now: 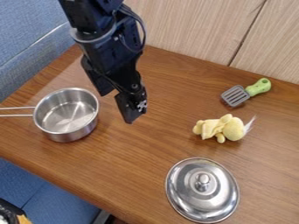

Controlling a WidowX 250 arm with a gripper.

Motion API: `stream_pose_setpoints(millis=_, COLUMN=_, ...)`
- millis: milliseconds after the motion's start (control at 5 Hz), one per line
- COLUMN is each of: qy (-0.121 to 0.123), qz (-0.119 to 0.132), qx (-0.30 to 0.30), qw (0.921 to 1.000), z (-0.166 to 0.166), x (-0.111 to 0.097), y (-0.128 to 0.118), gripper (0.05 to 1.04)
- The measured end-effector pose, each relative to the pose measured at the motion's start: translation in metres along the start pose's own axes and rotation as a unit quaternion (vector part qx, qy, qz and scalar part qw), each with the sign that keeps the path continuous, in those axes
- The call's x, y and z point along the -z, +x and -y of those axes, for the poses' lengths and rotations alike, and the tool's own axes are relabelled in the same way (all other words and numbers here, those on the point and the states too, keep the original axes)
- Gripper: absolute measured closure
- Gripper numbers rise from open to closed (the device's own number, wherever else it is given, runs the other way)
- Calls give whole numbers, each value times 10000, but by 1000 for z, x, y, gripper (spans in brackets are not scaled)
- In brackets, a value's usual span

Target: Move the silver sauce pan to the middle top of the table

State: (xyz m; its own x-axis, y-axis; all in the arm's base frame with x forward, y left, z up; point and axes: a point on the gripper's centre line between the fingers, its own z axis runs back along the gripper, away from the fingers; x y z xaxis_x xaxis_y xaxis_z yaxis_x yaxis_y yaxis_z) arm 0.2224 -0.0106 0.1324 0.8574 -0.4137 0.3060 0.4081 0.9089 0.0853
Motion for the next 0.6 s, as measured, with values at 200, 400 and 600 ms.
stream_pose_setpoints(millis=200, qy=-24, qz=-56, qx=-34, qw=10000, z=1, x=3, y=-2, gripper=83)
stream_pose_setpoints(millis=400, qy=200, qz=-451, qx=-576, qw=9971, z=-26, x=19, y=-21, gripper=83)
stream_pose_setpoints(millis=600, qy=359, qz=-776, qx=-661, qw=9941, z=-39, x=38, y=-32, gripper=83)
